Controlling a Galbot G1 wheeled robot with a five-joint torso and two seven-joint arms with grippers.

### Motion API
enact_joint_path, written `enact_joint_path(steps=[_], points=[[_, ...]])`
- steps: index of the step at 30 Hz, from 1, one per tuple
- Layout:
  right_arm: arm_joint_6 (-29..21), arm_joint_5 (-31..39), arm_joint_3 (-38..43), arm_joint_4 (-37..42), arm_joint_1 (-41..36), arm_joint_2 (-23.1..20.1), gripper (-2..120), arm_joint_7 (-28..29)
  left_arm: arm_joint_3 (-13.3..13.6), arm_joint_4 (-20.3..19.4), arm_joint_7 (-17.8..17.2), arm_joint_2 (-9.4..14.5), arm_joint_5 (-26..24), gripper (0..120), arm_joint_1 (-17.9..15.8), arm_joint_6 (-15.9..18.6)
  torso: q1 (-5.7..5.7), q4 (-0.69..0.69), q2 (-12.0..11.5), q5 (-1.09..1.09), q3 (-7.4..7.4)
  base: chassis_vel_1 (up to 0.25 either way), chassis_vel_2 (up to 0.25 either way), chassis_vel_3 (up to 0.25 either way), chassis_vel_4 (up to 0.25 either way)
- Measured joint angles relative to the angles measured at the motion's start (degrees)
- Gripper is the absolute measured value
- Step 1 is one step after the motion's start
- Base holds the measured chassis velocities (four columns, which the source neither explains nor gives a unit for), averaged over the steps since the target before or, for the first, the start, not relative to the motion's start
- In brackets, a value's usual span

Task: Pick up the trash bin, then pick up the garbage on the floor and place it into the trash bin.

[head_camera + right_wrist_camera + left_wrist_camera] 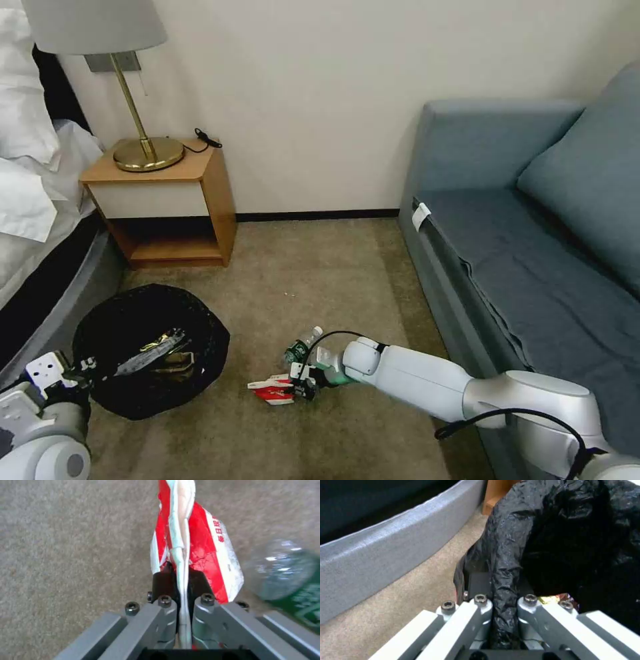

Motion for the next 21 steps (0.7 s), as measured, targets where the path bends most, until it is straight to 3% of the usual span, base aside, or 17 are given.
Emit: enact_joint_path(steps=[13, 21], points=[[0.98, 2.64, 6.05, 6.56, 3.59, -8.62, 1, 0.53, 0.94, -0.01, 0.05, -0.05, 0.58, 4, 0.09, 0.15, 0.00, -0.02, 0.00, 0.00, 0.00, 0.000, 0.000, 0.000, 0.000], [-0.27, 8.38, 11.34, 18.80, 4.66, -14.43, 1, 3.74, 1.15, -0.43, 0.05, 0.27, 0.84, 4, 0.52, 0.26, 0.00, -0.01, 0.00, 0.00, 0.00, 0.000, 0.000, 0.000, 0.000]])
